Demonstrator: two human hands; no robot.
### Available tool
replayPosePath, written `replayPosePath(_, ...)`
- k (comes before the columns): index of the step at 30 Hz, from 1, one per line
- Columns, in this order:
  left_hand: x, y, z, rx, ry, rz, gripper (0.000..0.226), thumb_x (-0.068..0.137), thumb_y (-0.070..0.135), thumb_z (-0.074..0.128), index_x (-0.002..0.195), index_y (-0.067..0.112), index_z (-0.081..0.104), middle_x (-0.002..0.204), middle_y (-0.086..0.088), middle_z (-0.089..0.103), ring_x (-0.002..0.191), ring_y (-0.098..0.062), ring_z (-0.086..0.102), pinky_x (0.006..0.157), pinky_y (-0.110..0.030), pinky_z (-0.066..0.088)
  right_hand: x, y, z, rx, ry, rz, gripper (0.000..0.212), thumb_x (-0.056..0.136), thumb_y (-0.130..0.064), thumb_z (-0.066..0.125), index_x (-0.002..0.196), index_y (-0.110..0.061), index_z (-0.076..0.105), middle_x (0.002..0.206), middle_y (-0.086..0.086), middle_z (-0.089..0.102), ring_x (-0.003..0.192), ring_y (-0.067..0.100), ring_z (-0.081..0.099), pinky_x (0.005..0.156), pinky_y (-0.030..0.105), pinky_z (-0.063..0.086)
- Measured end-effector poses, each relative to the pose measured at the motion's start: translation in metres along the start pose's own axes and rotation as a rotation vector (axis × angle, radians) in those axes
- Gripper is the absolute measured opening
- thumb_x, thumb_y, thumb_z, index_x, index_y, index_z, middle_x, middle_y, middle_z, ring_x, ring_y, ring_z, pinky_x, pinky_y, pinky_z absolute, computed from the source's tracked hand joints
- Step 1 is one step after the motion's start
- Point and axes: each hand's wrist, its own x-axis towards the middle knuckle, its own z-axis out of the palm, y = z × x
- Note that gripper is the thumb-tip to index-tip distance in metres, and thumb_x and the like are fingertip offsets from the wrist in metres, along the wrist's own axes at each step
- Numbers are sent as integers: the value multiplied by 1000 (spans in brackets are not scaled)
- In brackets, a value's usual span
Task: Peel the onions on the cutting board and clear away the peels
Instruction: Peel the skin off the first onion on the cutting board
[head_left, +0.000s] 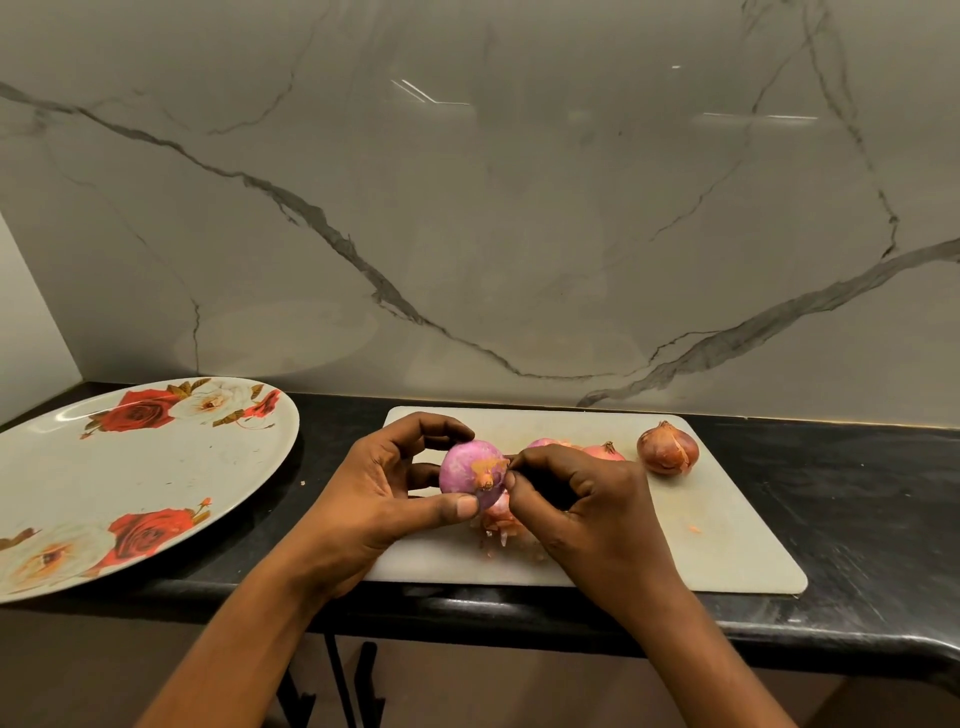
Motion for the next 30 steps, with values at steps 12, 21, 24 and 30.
replayPosePath(12,0,0,-5,-164,-49,-59,59,80,1,78,136,11,62,133,-15,67,124,-39,67,96,-46,61,3,-1,-3,175,25,211,10,96,-24,77,104,-21,82,90,-13,80,86,10,79,77,38,67)
replayPosePath(21,1,1,-6,-177,-42,-73,61,82,3,77,140,12,61,138,-16,65,127,-38,66,97,-43,61,4,-4,-4,177,-58,187,14,95,-34,76,99,-21,79,87,-6,79,84,18,78,75,45,65)
replayPosePath(24,1,1,-7,-239,-55,-87,61,83,1,73,142,9,59,140,-16,65,128,-38,65,97,-44,61,4,-2,-4,213,-6,229,9,96,-29,75,94,-21,77,84,-3,78,81,19,79,75,50,65)
replayPosePath(30,0,5,-7,-336,-96,-124,56,87,5,66,143,7,60,142,-19,63,129,-42,64,96,-44,61,4,0,-2,189,80,265,7,91,-27,75,85,-23,76,80,-5,77,78,19,78,74,52,65)
